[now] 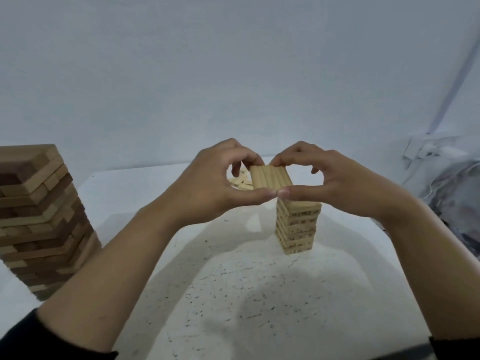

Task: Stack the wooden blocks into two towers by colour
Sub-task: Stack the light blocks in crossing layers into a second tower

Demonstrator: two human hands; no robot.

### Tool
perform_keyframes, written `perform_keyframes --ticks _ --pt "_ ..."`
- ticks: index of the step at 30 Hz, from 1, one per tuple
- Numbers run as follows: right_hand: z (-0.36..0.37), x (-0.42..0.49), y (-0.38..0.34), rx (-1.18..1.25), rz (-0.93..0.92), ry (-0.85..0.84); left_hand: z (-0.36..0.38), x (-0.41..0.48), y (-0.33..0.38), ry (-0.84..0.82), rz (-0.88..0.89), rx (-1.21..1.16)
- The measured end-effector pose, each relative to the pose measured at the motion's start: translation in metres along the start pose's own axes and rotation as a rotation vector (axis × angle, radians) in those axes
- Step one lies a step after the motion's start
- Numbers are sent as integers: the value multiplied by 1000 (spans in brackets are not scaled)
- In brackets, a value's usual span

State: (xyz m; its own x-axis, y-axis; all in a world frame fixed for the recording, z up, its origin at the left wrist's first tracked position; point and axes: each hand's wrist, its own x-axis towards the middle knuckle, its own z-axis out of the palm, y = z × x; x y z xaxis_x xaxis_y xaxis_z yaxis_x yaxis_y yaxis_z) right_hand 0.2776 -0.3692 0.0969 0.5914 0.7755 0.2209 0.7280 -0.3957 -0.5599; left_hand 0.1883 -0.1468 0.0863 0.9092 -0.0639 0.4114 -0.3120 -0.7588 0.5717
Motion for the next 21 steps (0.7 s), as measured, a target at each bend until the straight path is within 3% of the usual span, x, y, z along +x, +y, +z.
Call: perform_keyframes --ticks 11,21 --pt "-23 -11 60 25 80 -91 56 29 14 -15 -87 6" --pt "-18 -8 70 38 60 -135 62 23 14 3 -135 46"
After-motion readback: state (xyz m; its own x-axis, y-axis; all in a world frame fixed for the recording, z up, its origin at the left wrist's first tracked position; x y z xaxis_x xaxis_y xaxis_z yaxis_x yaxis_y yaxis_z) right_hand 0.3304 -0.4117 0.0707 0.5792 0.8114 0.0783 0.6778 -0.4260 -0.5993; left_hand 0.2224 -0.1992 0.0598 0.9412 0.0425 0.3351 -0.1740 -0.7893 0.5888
